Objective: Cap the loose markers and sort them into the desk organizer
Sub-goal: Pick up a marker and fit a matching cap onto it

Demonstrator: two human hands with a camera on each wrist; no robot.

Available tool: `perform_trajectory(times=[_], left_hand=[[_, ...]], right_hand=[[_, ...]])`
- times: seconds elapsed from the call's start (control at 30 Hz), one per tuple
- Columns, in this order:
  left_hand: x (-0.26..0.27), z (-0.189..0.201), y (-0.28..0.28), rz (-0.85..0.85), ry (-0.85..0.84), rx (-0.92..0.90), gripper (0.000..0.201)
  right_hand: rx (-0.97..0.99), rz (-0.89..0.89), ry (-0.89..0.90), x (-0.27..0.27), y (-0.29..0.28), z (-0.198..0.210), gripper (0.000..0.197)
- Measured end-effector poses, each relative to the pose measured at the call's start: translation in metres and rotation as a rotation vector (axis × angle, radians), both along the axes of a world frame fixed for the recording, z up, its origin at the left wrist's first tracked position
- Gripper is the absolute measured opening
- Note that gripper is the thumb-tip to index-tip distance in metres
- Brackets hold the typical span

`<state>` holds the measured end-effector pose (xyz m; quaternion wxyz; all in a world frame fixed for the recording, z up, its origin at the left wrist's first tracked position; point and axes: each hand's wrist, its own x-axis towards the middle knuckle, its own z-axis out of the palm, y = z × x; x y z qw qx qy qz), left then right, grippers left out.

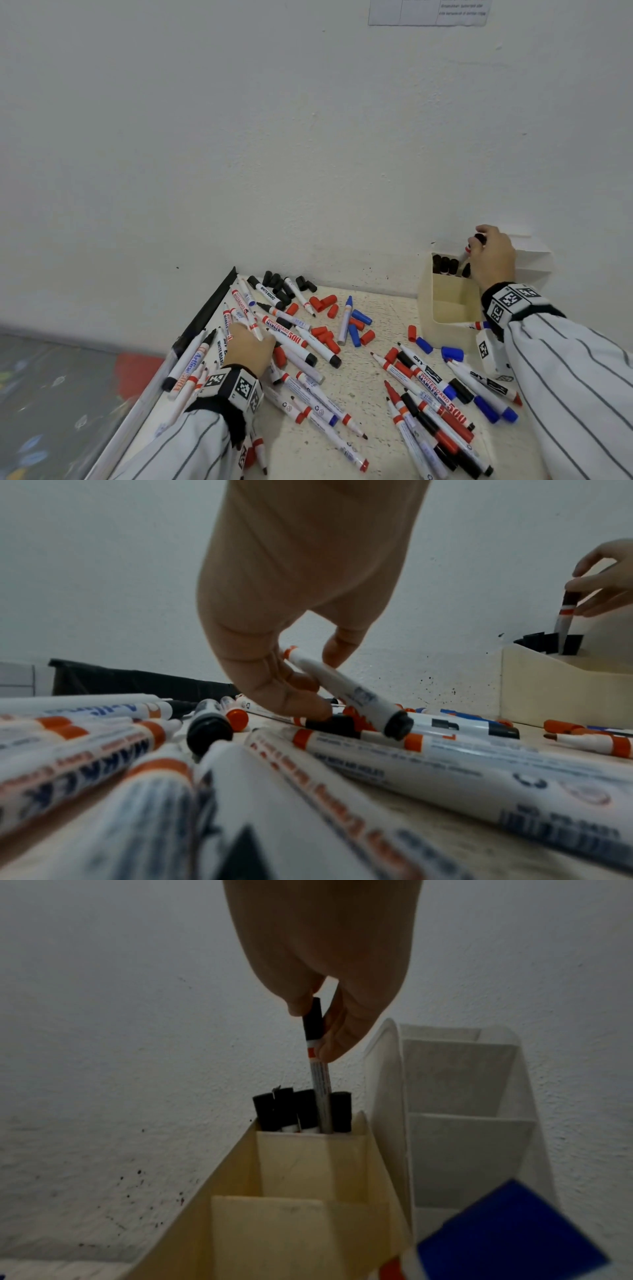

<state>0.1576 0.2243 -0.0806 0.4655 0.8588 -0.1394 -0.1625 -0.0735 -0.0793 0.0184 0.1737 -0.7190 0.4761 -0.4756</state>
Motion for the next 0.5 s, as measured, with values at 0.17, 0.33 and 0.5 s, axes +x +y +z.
perform_trajectory(times=[0.17, 0.33, 0.5], left_hand=[[0.005, 0.001, 0.002, -0.029, -0.033, -0.060, 0.031], [0.013, 0.002, 0.005, 0.003, -0.051, -0.077, 0.026], [0.019, 0.001, 0.009, 0.018, -0.028, -0.091, 0.026]], right_hand=[[0.017, 0.010, 0.132, 0.007, 0.000, -0.013, 0.014], [0.270, -0.007, 0.376, 0.011, 0.001, -0.024, 0.034], [0.257, -0.077, 0.514, 0.030, 0.025, -0.019, 0.045]])
